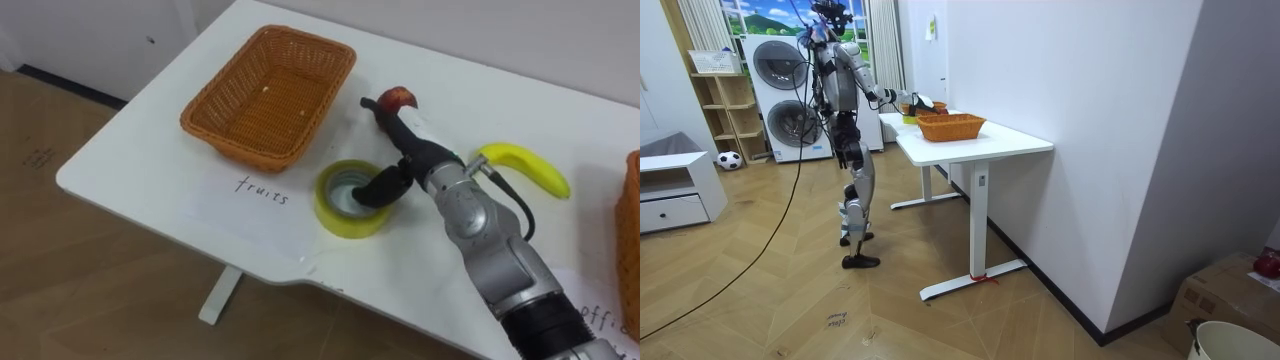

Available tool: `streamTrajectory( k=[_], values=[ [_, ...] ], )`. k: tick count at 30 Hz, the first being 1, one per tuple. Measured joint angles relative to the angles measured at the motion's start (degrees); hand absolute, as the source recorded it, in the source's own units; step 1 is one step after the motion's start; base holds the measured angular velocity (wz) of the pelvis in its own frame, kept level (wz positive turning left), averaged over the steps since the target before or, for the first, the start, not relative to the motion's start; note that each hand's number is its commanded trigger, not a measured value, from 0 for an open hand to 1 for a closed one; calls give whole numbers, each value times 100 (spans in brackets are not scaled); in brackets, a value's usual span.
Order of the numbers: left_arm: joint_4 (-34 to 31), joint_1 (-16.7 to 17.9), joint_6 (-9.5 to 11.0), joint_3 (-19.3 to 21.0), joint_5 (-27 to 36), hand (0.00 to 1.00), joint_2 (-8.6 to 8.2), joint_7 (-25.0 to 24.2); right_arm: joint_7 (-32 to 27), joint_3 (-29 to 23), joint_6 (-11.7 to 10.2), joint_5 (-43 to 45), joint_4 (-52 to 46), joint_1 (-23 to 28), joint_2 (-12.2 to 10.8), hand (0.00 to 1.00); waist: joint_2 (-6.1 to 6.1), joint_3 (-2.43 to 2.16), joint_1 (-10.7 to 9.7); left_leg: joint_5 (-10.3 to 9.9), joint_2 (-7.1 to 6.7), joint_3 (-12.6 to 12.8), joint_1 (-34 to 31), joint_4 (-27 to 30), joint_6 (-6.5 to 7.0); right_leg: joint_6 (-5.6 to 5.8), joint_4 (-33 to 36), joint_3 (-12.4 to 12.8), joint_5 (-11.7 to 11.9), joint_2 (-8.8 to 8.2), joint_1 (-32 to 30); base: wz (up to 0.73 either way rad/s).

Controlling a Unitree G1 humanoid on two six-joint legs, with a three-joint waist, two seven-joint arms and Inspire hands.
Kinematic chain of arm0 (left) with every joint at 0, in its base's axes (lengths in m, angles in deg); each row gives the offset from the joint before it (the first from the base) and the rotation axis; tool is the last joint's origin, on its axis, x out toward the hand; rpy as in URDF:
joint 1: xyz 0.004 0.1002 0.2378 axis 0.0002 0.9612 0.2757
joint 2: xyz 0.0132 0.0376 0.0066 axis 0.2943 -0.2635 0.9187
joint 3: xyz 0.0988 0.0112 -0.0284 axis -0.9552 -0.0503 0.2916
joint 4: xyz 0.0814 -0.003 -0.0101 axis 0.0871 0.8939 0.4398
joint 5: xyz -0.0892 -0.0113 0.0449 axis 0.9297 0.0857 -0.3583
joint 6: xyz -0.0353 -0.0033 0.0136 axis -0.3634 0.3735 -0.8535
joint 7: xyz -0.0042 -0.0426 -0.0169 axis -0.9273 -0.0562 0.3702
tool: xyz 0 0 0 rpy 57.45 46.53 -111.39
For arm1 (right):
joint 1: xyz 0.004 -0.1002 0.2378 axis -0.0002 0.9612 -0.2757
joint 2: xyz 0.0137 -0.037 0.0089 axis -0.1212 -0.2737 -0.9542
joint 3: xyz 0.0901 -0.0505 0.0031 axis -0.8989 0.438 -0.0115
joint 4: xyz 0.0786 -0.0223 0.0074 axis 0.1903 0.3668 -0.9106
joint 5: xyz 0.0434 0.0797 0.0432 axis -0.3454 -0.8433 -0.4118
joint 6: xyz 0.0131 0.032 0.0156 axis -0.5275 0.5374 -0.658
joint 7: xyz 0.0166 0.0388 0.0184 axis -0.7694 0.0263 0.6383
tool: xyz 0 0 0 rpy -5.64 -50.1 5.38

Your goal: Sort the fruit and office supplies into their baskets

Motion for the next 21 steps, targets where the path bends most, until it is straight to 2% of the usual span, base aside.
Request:
streamTrajectory(
  k=[15,21],
  values=[
    [-46,-56,-4,-13,-2,0,-18,64,590,-2,250,40,-268,0,-3,0,-14,12,5,0,5,36,2,-50,0,0,-2,7,0,2,-26,0],
    [-23,-126,-32,-12,5,0,1,-18,938,0,333,172,-393,-21,21,0,-42,11,34,2,4,52,33,-53,3,0,-1,165,0,1,-43,0]
  ],
)
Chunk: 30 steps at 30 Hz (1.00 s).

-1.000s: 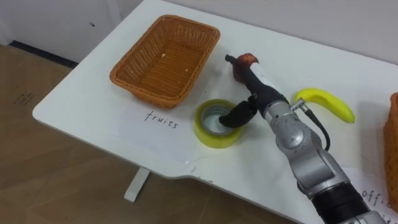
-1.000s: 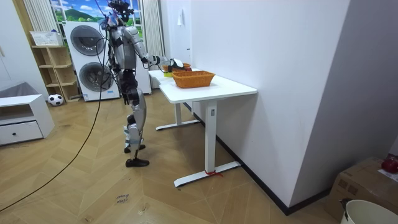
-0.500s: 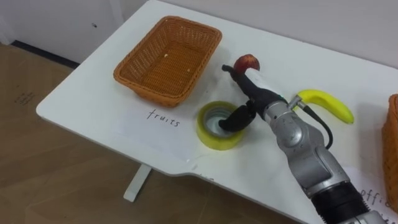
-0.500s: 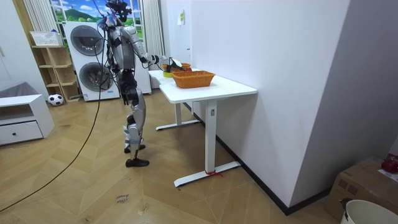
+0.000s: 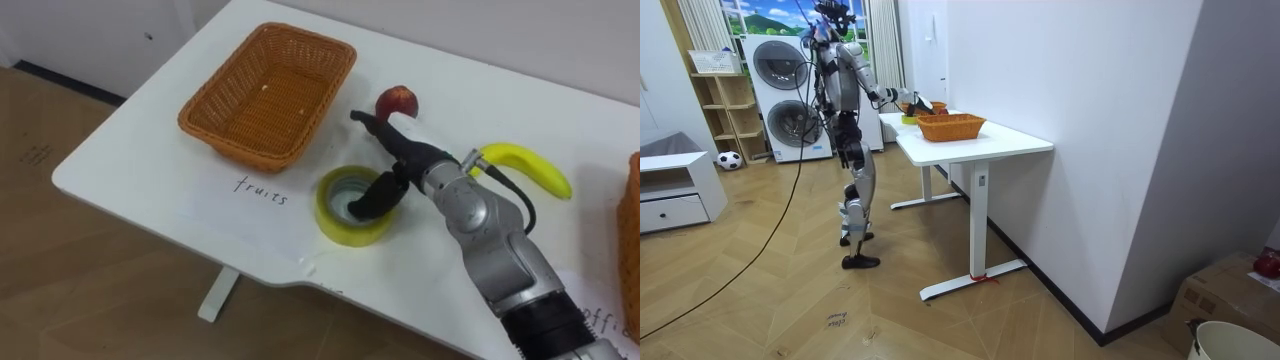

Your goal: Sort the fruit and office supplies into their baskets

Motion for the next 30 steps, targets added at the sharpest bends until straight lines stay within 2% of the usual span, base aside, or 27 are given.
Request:
streamTrajectory(
  k=[4,8,13,17,23,24,25,26,27,30],
  values=[
    [64,-73,-11,4,8,0,68,-32,225,2,42,-13,3,-33,11,0,-80,27,61,0,2,-25,9,0,0,0,-5,3,0,1,9,0],
    [138,-144,-74,0,61,0,111,-25,559,10,224,-4,-3,-33,14,0,-144,28,114,0,-6,-81,11,6,0,0,-5,-4,0,-2,31,4],
    [177,-193,-142,-1,53,0,116,-31,1000,20,324,44,-14,-36,34,0,-143,30,118,0,-5,-82,-1,22,0,1,-7,0,-1,4,29,1],
    [176,-257,-266,-8,87,0,140,-29,1103,93,420,65,35,-71,29,0,-137,34,119,0,-3,-58,-3,42,0,1,-1,-12,-1,8,42,0],
    [89,-256,-404,-19,105,0,195,-23,1150,281,611,65,140,-150,19,0,-194,4,138,0,3,-26,26,42,0,1,2,-14,-1,11,62,-2],
    [83,-256,-413,-19,105,0,197,-20,1150,284,612,65,162,-157,17,35,-197,8,138,0,1,-26,41,43,0,1,1,-14,-1,10,82,0],
    [85,-258,-421,-19,105,0,205,-13,1150,298,611,65,216,-176,7,62,-203,14,140,-1,1,-25,87,40,0,1,2,-14,-1,10,114,0],
    [86,-263,-426,-19,105,0,212,-6,1157,340,614,64,285,-231,6,97,-209,20,140,-1,1,-24,106,37,0,1,3,-15,-1,10,139,0],
    [87,-273,-429,-19,105,0,212,0,1158,349,616,64,309,-252,5,100,-213,23,141,-2,1,-24,106,35,0,1,3,-16,-1,10,143,0],
    [88,-298,-465,-19,105,0,213,20,1093,375,619,103,365,-343,13,100,-220,28,151,-2,1,-17,106,25,0,1,3,-18,-1,10,143,0]
  ],
)
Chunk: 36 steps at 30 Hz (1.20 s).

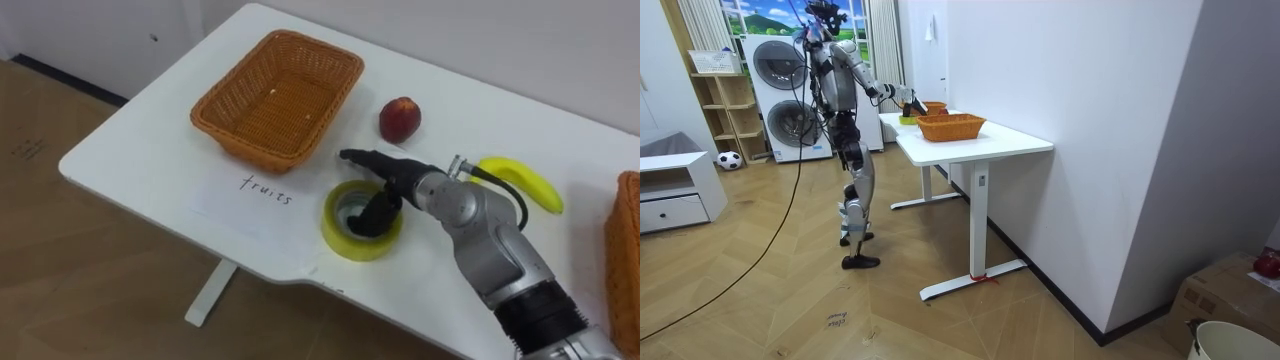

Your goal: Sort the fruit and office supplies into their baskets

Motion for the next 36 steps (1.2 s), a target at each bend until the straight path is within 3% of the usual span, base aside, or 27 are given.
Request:
streamTrajectory(
  k=[16,30,36],
  values=[
    [28,-156,-37,-135,-2,0,11,114,-216,131,95,496,152,-308,80,100,-44,-9,147,1,0,5,61,-52,1,0,-7,18,0,-1,1,0],
    [74,-225,-50,-133,7,0,17,93,-98,63,302,275,130,-307,79,100,-54,27,132,0,4,4,78,-71,1,0,-9,15,0,5,19,0],
    [68,-162,-50,-212,15,0,60,104,-76,19,202,-31,94,-304,237,100,-62,-6,110,1,10,-7,7,-84,0,0,-8,7,0,17,-49,-1]
  ],
)
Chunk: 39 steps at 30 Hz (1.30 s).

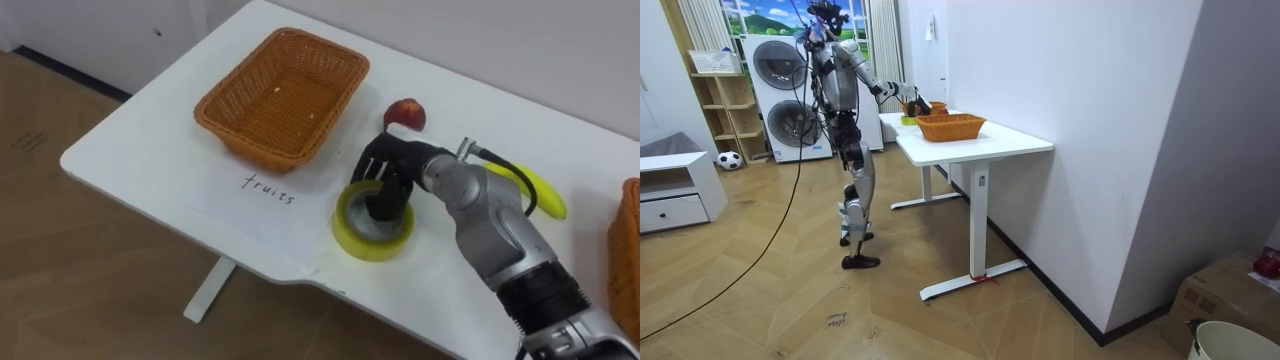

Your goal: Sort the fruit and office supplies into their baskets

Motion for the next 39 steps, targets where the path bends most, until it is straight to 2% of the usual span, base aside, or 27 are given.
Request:
streamTrajectory(
  k=[2,4,7,10,13,15,18,20,23,27,30,33,35,39],
  values=[
    [0,13,16,0,5,0,-11,21,34,-15,-95,-90,-98,66,84,100,-2,-31,-15,1,-4,8,8,15,1,0,0,5,0,-6,-19,0],
    [-1,30,55,3,64,0,-22,24,7,-21,-185,-130,-247,206,139,100,2,-38,-19,2,-14,7,21,26,2,0,0,11,0,-18,-9,0],
    [-47,99,114,70,108,0,-42,11,-18,-198,-319,-161,-368,399,153,100,15,-38,-58,2,-22,7,62,26,2,0,-6,59,0,-27,38,0],
    [-47,147,192,120,124,0,-42,-11,-60,-244,-484,-372,-368,436,266,100,38,-22,-160,2,-24,12,85,26,2,0,-2,170,0,-25,66,3],
    [41,171,341,130,200,0,-41,-71,-69,-443,-597,-399,-572,618,281,100,48,-18,-307,3,-23,20,82,17,3,1,-2,179,-1,-24,62,0],
    [156,209,417,136,204,0,-28,-63,-71,-548,-626,-415,-730,782,289,100,56,-19,-351,3,-15,55,84,14,3,1,0,186,-1,-19,38,-10],
    [165,332,448,134,224,0,-23,11,-118,-650,-663,-522,-892,915,366,100,57,-20,-567,2,-10,124,73,8,3,1,1,207,-1,-21,-1,-10],
    [164,377,479,215,224,0,-27,11,-128,-897,-679,-551,-1007,969,372,100,57,-22,-773,8,-14,141,42,7,12,1,7,248,-1,-25,-16,0],
    [158,460,577,234,220,0,-26,7,-264,-1153,-722,-615,-1213,990,394,100,65,-35,-944,8,-10,200,61,-4,12,2,13,345,-1,-20,-14,-9],
    [158,450,599,235,210,0,-40,4,-382,-1371,-750,-647,-1471,1098,492,100,73,-42,-980,8,-3,295,103,-13,13,2,12,453,0,-16,-24,-13],
    [172,467,669,256,209,0,-44,-3,-379,-1488,-815,-670,-1552,1110,513,100,56,-53,-1090,8,-3,314,109,-12,13,3,12,473,0,-16,-52,-3],
    [181,491,679,429,211,0,-60,-49,-380,-1743,-843,-765,-1553,1132,539,100,24,-77,-1111,8,0,326,108,-10,13,4,12,478,1,-16,-62,-1],
    [181,512,679,555,214,0,-77,-64,-387,-1938,-855,-920,-1553,1133,654,100,4,-90,-1127,8,-1,327,110,-7,13,5,14,477,1,-17,-56,0],
    [181,567,679,625,215,0,-75,-164,-527,-2191,-863,-937,-1563,1134,714,100,1,-93,-1180,8,-1,326,124,-6,13,5,13,485,2,-16,-51,0]
  ],
)
